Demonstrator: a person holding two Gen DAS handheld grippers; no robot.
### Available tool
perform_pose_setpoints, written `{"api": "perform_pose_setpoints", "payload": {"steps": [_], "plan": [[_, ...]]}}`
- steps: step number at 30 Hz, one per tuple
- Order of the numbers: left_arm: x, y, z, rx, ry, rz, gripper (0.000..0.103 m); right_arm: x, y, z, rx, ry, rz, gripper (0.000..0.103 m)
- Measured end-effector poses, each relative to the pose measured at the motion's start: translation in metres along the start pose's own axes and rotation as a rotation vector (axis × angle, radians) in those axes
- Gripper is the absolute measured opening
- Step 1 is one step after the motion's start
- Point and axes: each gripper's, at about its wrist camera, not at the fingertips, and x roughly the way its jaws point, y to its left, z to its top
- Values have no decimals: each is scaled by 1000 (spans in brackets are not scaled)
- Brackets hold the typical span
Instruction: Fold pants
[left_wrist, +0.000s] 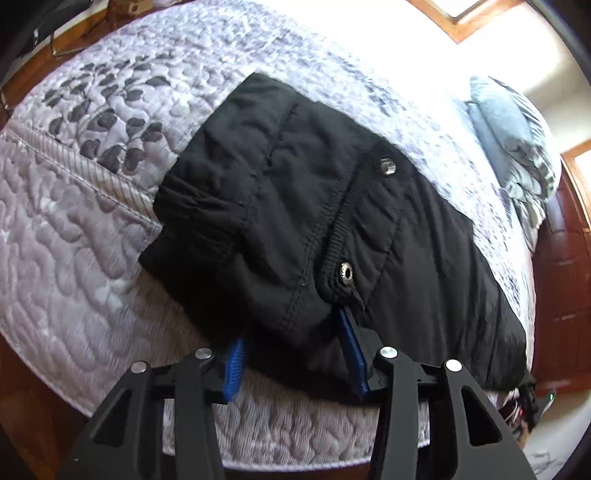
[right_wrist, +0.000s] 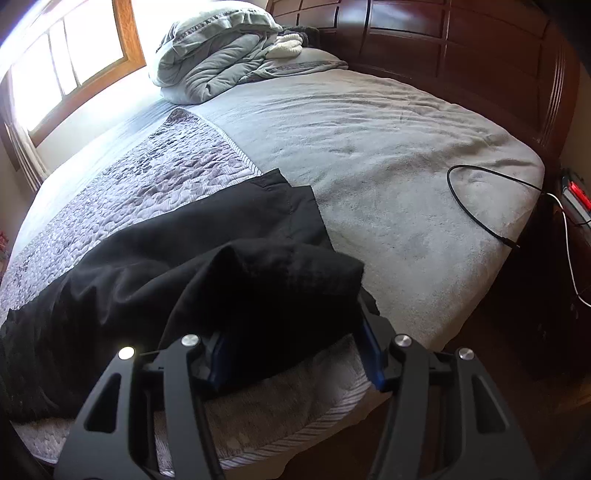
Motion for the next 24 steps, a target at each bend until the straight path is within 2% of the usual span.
{"api": "perform_pose_setpoints", "payload": {"steps": [1,2,3,5,6,8,9,12,14,15,17,19,21,22,24], "plan": [[5,1,2,-32,11,-6,44,-3,-1,-2,5,1,2,57],[8,3,4,-60,12,-23,33,-5,-1,-4,13,2,8,57],[8,3,5,-86,8,-45,32,-7,-2,-5,21,2,14,57],[2,2,3,-106,-18,-59,17,-12,-2,-8,31,3,21,57],[-4,4,2,-115,-36,-71,13,-14,-1,-10,34,6,27,57],[-16,8,-2,-176,-67,-146,3,-18,1,-12,40,3,33,59],[-24,9,-6,-201,-91,-214,3,-20,1,-13,44,-1,35,59],[-49,-5,-22,-161,-159,-256,3,-24,5,-15,57,-8,41,59],[-53,-9,-34,-131,-165,-212,3,-28,7,-16,66,-16,50,58],[-46,-6,-41,-130,-141,-160,3,-31,7,-17,80,-21,58,58],[-29,6,-47,-157,-95,-128,4,-33,4,-18,119,-27,89,58],[-10,19,-51,-202,-51,-141,5,-35,-2,-19,180,-23,134,60],[-4,20,-51,-212,-48,-151,5,-37,-12,-23,257,-15,176,68],[-4,18,-50,-207,-52,-148,5,-40,-17,-25,299,-20,204,71],[-5,10,-46,-166,-61,-118,6,-44,-26,-30,381,-25,285,71]]}}
